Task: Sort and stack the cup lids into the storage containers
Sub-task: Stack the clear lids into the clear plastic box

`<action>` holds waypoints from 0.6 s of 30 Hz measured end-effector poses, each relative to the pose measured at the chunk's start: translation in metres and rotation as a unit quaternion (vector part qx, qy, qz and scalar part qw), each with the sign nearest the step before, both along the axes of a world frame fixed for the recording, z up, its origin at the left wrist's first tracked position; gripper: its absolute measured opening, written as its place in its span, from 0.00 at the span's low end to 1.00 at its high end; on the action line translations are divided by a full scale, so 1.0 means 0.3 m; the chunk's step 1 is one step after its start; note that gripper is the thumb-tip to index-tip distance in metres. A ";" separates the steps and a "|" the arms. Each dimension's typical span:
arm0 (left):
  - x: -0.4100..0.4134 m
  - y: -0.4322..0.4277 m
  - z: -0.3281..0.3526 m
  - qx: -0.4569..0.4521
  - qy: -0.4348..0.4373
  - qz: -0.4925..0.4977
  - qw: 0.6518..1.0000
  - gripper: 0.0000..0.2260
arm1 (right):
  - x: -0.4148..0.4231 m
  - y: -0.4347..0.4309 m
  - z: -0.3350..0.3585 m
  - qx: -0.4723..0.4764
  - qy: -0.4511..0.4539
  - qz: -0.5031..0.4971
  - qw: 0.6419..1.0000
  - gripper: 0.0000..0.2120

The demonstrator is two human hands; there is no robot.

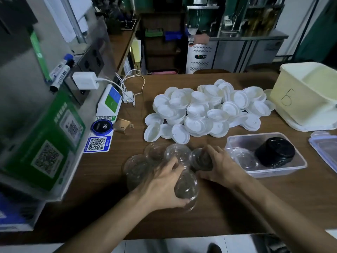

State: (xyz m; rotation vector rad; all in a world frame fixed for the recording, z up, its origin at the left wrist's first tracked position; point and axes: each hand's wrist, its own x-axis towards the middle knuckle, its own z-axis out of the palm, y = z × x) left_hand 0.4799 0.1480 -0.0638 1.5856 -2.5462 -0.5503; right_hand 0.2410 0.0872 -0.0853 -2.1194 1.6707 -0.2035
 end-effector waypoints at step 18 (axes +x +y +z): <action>0.039 -0.011 0.150 -0.034 0.008 0.039 0.999 0.37 | -0.036 -0.086 0.120 -0.036 -0.148 0.077 0.985 0.32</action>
